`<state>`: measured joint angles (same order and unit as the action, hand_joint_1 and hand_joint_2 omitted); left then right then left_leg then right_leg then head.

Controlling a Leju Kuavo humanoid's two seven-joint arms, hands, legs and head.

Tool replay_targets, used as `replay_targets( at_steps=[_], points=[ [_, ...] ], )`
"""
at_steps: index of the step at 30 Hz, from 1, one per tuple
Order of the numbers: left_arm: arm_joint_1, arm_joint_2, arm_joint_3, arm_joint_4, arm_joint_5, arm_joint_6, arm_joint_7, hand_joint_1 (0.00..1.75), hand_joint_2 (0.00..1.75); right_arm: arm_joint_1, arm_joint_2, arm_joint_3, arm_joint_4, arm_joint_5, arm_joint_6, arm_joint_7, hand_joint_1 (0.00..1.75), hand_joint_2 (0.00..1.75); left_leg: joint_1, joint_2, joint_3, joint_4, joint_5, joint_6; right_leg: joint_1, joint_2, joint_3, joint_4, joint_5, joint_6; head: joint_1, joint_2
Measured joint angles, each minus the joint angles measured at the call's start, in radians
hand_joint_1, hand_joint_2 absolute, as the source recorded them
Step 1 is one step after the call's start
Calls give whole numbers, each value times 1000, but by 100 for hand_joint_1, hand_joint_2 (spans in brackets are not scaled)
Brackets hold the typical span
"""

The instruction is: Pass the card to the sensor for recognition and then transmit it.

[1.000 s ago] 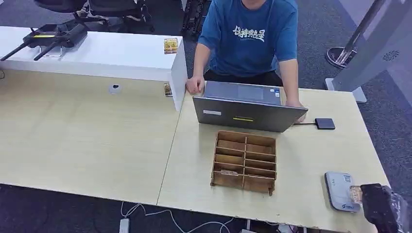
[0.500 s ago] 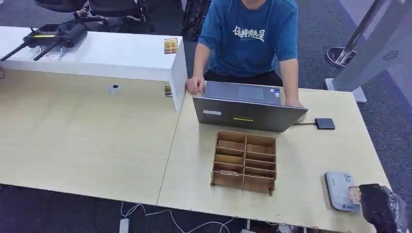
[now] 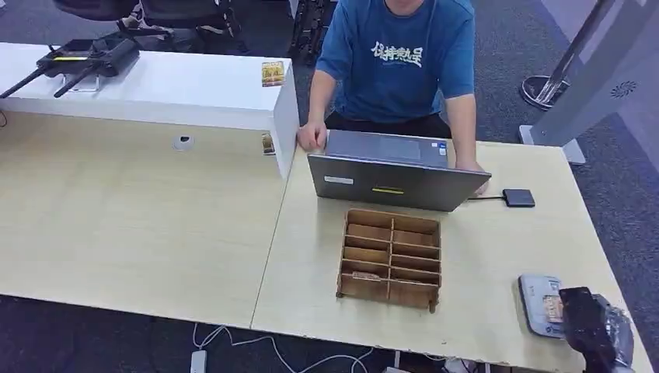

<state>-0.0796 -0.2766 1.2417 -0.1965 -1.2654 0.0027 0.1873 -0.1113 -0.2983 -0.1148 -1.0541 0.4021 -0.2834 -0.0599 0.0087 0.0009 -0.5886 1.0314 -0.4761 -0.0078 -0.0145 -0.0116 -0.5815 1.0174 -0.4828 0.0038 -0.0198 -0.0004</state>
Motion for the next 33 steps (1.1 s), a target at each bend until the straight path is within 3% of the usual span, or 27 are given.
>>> replay_targets(
  at_steps=[33],
  points=[
    [0,0,0,0,-2,-1,2,0,0,-47,20,14,76,-14,-5,-9,175,175,0,0,1,0,0,0,0,0,1,0,0,0,0,0]
  ],
)
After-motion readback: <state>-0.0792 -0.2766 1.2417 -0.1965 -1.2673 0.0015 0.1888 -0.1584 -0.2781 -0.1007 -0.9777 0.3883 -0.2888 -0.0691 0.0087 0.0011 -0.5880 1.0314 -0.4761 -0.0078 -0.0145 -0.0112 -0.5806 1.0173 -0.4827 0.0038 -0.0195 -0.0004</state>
